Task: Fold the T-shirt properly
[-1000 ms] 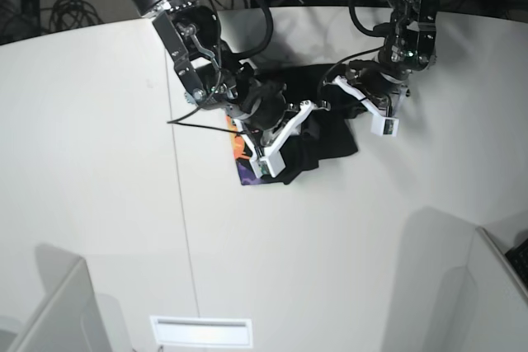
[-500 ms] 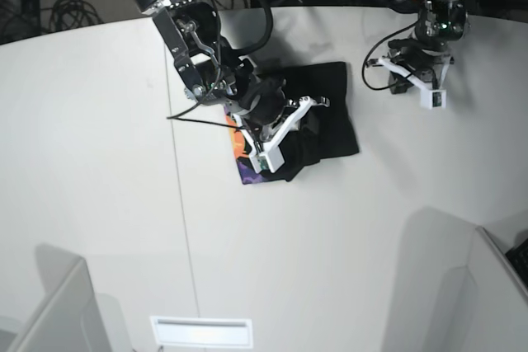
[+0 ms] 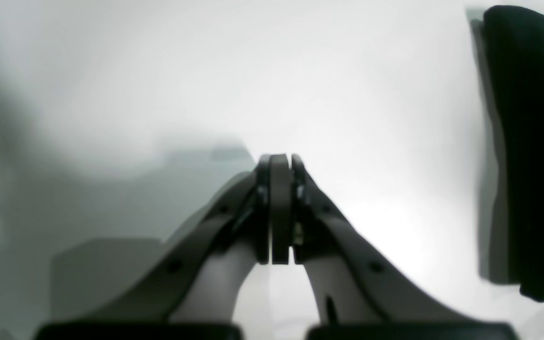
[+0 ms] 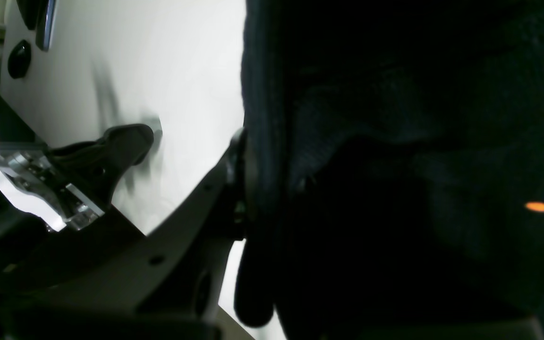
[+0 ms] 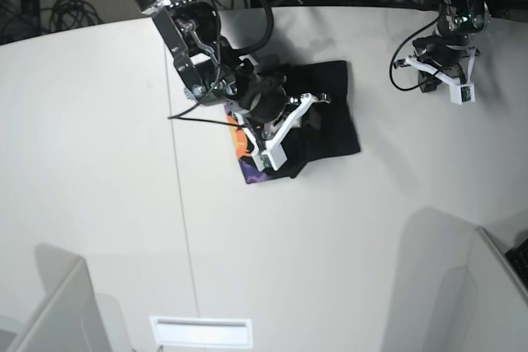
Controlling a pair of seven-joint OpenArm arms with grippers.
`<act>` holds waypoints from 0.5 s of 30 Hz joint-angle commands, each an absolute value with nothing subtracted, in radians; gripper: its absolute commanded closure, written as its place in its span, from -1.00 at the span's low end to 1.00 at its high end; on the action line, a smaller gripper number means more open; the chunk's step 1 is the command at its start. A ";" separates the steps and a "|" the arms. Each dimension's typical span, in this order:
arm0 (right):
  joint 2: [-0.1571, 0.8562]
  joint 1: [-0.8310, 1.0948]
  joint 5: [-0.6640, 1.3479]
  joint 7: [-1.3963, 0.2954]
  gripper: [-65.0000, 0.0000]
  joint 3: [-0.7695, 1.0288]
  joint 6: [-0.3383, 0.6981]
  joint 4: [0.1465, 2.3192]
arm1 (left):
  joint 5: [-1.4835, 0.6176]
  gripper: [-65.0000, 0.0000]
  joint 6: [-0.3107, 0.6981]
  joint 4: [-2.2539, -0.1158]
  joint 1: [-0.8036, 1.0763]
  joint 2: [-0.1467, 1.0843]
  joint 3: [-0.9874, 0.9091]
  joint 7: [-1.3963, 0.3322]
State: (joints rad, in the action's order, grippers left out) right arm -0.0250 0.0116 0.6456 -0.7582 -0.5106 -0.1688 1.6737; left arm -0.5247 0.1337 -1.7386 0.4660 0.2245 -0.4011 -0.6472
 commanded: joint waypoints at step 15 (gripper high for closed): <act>-0.082 -0.025 0.654 -0.742 0.61 -0.510 -0.159 1.598 | -0.533 1.00 0.137 -1.758 0.469 0.239 -0.412 -0.633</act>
State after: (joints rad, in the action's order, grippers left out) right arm -0.0700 -0.0082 0.6456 -0.7559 -0.5106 -0.1677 1.5818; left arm -0.5247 0.1337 -1.7382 0.4686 0.2276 -0.4053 -0.6479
